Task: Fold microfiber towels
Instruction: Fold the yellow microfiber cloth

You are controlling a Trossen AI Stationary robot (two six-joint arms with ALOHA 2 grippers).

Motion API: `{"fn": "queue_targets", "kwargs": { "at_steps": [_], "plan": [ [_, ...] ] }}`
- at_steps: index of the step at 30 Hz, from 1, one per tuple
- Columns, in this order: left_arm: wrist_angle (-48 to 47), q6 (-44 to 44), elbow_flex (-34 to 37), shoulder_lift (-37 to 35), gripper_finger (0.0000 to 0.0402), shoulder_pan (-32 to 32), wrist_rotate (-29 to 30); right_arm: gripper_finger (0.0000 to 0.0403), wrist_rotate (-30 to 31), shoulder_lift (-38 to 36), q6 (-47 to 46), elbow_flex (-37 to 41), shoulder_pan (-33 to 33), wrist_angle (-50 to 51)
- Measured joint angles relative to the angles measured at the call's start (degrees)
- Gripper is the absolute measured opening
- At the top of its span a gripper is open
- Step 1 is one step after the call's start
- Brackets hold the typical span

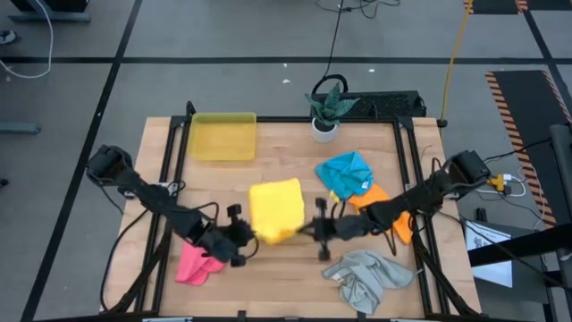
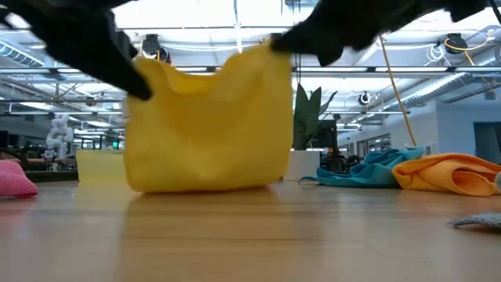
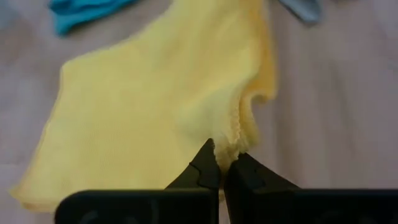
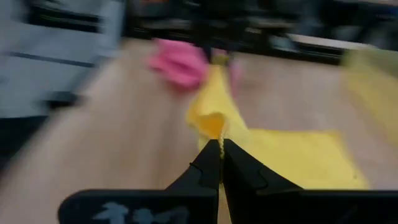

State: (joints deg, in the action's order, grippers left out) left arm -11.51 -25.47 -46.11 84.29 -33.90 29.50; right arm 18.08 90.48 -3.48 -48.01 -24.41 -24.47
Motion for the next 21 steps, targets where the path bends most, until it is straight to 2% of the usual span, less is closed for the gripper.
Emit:
{"fn": "queue_targets", "kwargs": {
  "at_steps": [4,12,17,21],
  "plan": [
    [1.3,2.3,0.0,0.0,0.0018,-3.9,-3.9,0.0000,-8.9,0.0,-3.3,0.0,-4.0,-1.6],
    [8.1,7.8,-0.1,0.0,0.0006,-9.7,-4.3,0.0000,-10.2,0.1,-6.4,0.0,-8.8,-1.2],
    [10.4,10.1,-0.1,0.0,0.0020,-10.3,-4.4,0.0000,-9.4,0.1,-6.7,0.0,-9.4,-1.1],
    [8.8,8.8,0.5,0.0,0.0007,-7.6,-3.9,0.0000,-1.5,0.1,-10.5,0.0,-8.3,1.6]
  ]
}}
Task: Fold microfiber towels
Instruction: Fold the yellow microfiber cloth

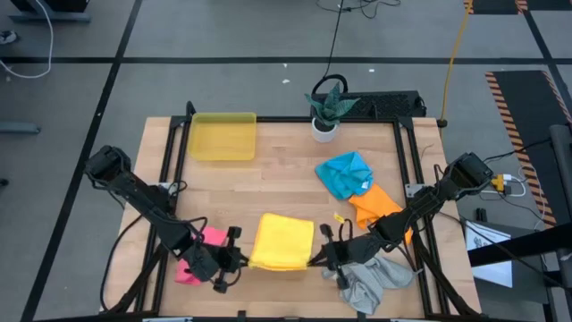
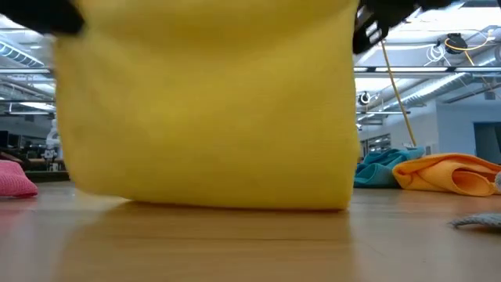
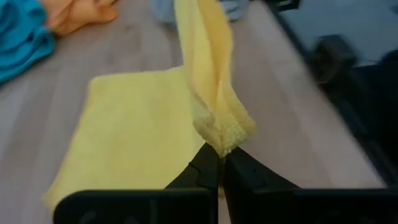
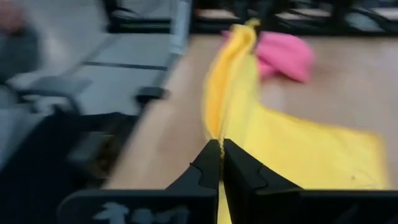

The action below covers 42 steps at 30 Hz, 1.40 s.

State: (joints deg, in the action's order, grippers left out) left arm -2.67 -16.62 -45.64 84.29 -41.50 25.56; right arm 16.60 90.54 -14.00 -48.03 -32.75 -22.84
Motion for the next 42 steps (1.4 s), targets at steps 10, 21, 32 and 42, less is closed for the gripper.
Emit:
{"fn": "queue_targets", "kwargs": {
  "at_steps": [10,21,32,42],
  "plan": [
    [7.2,-4.5,9.4,0.0,0.0008,11.1,2.7,0.0000,8.9,0.0,-10.5,3.0,6.5,7.3],
    [15.3,-4.2,12.2,0.0,0.0008,16.3,-1.2,0.0000,4.1,-1.0,-11.8,5.8,8.2,6.7],
    [27.7,-1.9,12.2,0.0,0.0012,10.5,-15.1,0.0000,-8.8,-3.7,-10.1,5.8,1.7,-3.7],
    [18.1,-7.2,12.2,0.0,0.0020,14.0,-7.5,0.0000,-0.2,-3.6,-15.4,9.3,5.4,-0.9]
  ]
}}
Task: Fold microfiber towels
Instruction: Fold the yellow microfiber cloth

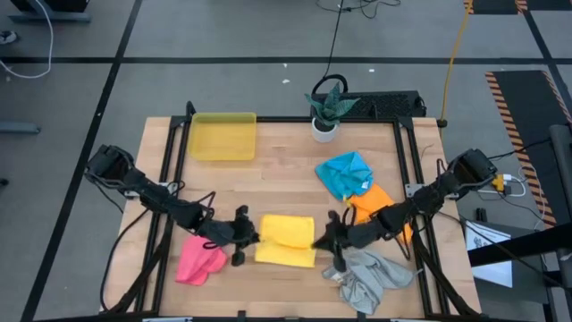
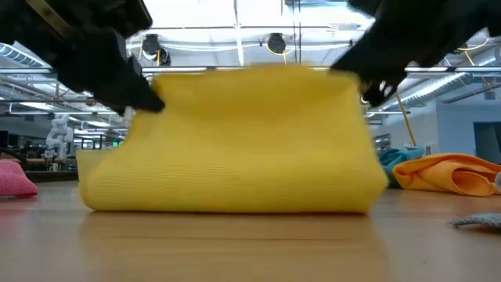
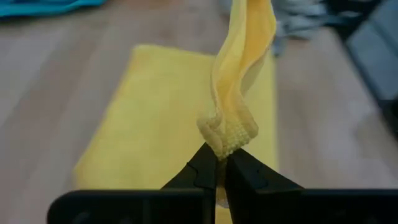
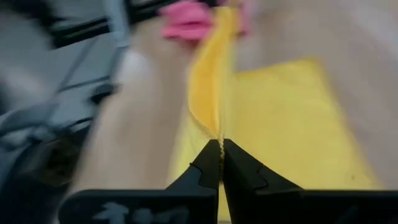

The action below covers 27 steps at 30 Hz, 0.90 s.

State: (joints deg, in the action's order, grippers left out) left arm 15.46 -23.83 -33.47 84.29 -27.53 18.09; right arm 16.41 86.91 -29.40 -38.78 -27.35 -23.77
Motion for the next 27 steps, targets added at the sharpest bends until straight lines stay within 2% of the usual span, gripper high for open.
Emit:
{"fn": "queue_targets", "kwargs": {
  "at_steps": [5,11,16,20,27],
  "plan": [
    [-0.6,-0.1,0.8,0.0,0.0006,2.2,1.9,0.0000,0.3,0.0,-2.7,4.7,3.5,-2.3],
    [-0.5,-0.8,1.8,0.0,0.0025,4.0,2.3,0.0000,0.0,0.0,-2.5,9.0,6.8,-8.0],
    [-0.5,-1.8,2.5,0.0,0.0015,4.5,5.5,0.0000,-0.1,1.4,-2.4,9.3,8.3,-8.5],
    [-0.5,-3.0,3.2,0.0,0.0007,4.4,5.9,0.0000,-0.1,2.5,-1.5,9.3,9.1,-9.3],
    [1.0,-6.2,5.3,0.8,0.0029,4.4,6.0,0.0013,-0.1,2.9,0.2,9.3,10.6,-9.3]
  ]
}}
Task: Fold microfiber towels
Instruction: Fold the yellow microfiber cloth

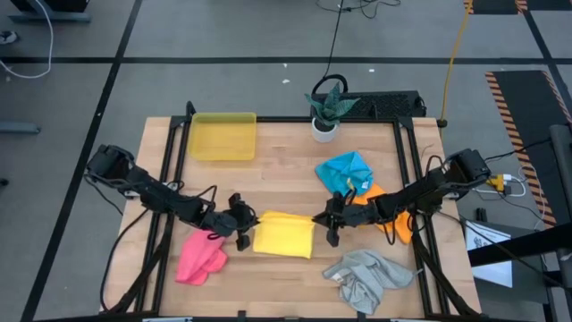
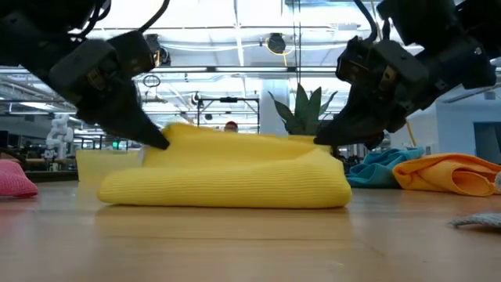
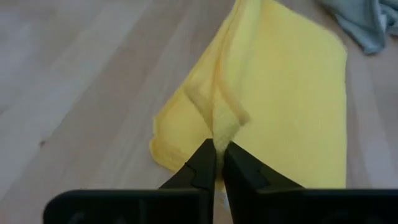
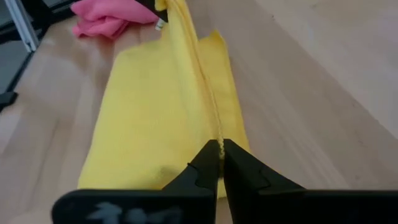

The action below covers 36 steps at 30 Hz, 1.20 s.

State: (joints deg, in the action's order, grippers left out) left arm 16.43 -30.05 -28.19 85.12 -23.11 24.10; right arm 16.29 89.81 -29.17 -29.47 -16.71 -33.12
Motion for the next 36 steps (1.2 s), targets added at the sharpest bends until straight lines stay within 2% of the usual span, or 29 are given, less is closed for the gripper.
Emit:
{"fn": "queue_targets", "kwargs": {
  "at_steps": [5,10,15,18,24,26,33,36],
  "plan": [
    [5.2,0.3,0.0,3.9,0.0023,0.0,0.0,0.0027,0.0,0.0,0.3,0.0,0.6,1.2],
    [9.2,1.2,0.0,7.0,0.0005,0.0,-0.1,0.0066,-1.5,-1.0,-1.2,0.1,0.9,2.6],
    [9.6,0.9,0.0,7.5,0.0021,0.0,0.1,0.0117,-1.3,-4.5,-0.3,0.0,1.2,4.0],
    [9.8,0.3,0.0,7.5,0.0023,0.0,0.9,0.0132,-1.3,-6.5,-0.1,0.0,1.2,3.8],
    [8.9,0.0,0.0,7.5,0.0007,0.0,1.0,0.0120,-2.8,-4.8,-0.3,0.0,-2.3,1.3],
    [8.9,-0.4,0.0,7.5,0.0010,0.0,1.0,0.0110,-3.4,-2.9,-0.3,0.0,-3.8,-2.6],
    [7.2,-0.5,0.0,3.2,0.0084,0.0,1.0,0.0077,-4.4,2.2,0.4,-0.1,-7.2,-13.5],
    [5.8,-0.3,0.0,0.9,0.0115,0.0,0.8,0.0066,-4.3,3.9,0.5,-1.3,-7.6,-13.8]
  ]
}}
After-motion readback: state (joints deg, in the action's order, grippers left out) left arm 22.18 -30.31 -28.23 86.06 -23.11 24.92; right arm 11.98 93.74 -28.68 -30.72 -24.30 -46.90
